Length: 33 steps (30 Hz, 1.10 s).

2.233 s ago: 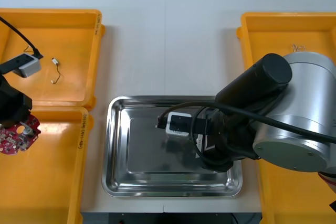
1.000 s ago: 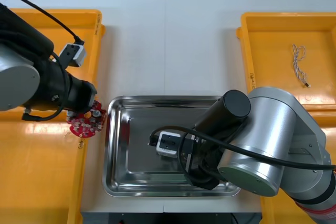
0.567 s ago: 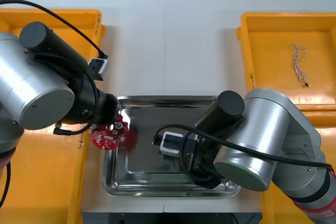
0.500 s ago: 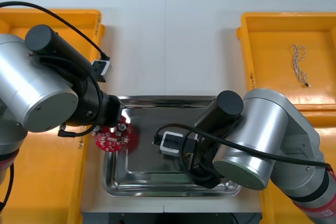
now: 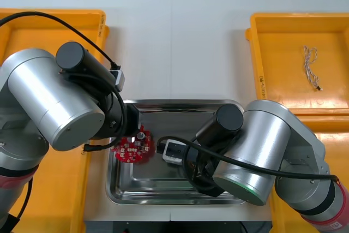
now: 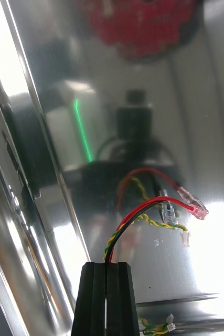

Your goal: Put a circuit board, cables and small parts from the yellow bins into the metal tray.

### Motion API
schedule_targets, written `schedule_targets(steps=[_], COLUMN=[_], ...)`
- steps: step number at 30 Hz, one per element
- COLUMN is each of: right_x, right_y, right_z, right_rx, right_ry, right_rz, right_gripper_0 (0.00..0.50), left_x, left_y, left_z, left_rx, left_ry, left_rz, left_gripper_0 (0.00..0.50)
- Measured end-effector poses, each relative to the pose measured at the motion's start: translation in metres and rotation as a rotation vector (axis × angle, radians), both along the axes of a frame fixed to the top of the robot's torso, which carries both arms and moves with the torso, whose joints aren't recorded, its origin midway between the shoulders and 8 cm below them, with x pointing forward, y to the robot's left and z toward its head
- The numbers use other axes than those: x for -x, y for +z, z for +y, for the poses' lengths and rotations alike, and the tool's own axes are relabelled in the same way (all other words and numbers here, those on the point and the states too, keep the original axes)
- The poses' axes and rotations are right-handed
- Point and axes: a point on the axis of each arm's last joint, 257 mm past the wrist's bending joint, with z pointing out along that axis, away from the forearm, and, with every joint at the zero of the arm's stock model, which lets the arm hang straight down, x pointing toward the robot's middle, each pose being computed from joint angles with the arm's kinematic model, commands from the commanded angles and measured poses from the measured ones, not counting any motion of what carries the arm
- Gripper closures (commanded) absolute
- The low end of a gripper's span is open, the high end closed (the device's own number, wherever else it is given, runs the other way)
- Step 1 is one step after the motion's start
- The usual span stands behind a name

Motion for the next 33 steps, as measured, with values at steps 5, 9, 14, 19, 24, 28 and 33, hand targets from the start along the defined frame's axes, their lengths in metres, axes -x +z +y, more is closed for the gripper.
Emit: schedule_targets(steps=[5, 9, 14, 19, 24, 28, 33], right_x=[0.000, 0.000, 0.001, 0.001, 0.004, -0.004, -0.020], right_y=[0.000, 0.000, 0.000, 0.002, 0.018, 0.044, 0.073], right_z=[0.000, 0.000, 0.000, 0.000, -0.007, -0.009, -0.025], right_rx=[0.000, -0.001, -0.002, -0.008, -0.033, -0.117, -0.191], right_ry=[0.000, 0.001, 0.002, 0.002, 0.001, -0.015, -0.064], right_rz=[0.001, 0.001, 0.004, 0.007, 0.022, 0.013, -0.013], right_gripper_0=[0.159, 0.022, 0.000, 0.000, 0.000, 0.000, 0.000], left_x=[0.004, 0.009, 0.016, 0.023, 0.025, 0.028, 0.032], left_y=[-0.006, -0.013, -0.021, -0.030, -0.035, -0.041, -0.047], left_z=[-0.003, -0.003, -0.003, -0.003, -0.002, -0.001, -0.002], left_rx=[-0.019, -0.021, -0.024, -0.022, -0.028, -0.045, -0.065], left_ry=[-0.008, -0.011, -0.011, -0.010, 0.006, 0.009, 0.006], left_rz=[0.002, 0.019, 0.040, 0.063, 0.064, 0.064, 0.065], left_gripper_0=[0.500, 0.500, 0.500, 0.500, 0.500, 0.500, 0.500])
